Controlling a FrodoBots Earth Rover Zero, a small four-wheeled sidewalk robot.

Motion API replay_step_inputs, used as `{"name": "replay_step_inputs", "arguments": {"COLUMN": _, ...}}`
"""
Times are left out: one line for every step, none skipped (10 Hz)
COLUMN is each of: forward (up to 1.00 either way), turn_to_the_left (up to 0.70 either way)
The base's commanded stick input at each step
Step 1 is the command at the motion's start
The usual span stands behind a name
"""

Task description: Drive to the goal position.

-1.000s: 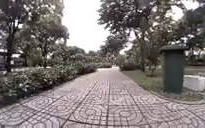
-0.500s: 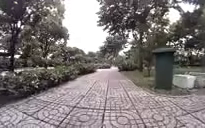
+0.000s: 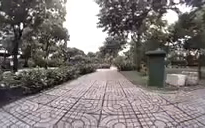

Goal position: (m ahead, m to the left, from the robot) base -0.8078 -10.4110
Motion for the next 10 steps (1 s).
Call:
{"name": "replay_step_inputs", "arguments": {"forward": -0.70, "turn_to_the_left": 0.00}}
{"name": "replay_step_inputs", "arguments": {"forward": -0.70, "turn_to_the_left": 0.00}}
{"name": "replay_step_inputs", "arguments": {"forward": -0.70, "turn_to_the_left": 0.00}}
{"name": "replay_step_inputs", "arguments": {"forward": -0.70, "turn_to_the_left": 0.00}}
{"name": "replay_step_inputs", "arguments": {"forward": -0.70, "turn_to_the_left": 0.00}}
{"name": "replay_step_inputs", "arguments": {"forward": -0.70, "turn_to_the_left": 0.00}}
{"name": "replay_step_inputs", "arguments": {"forward": -0.70, "turn_to_the_left": 0.00}}
{"name": "replay_step_inputs", "arguments": {"forward": -0.70, "turn_to_the_left": 0.00}}
{"name": "replay_step_inputs", "arguments": {"forward": -0.70, "turn_to_the_left": 0.00}}
{"name": "replay_step_inputs", "arguments": {"forward": -0.70, "turn_to_the_left": 0.00}}
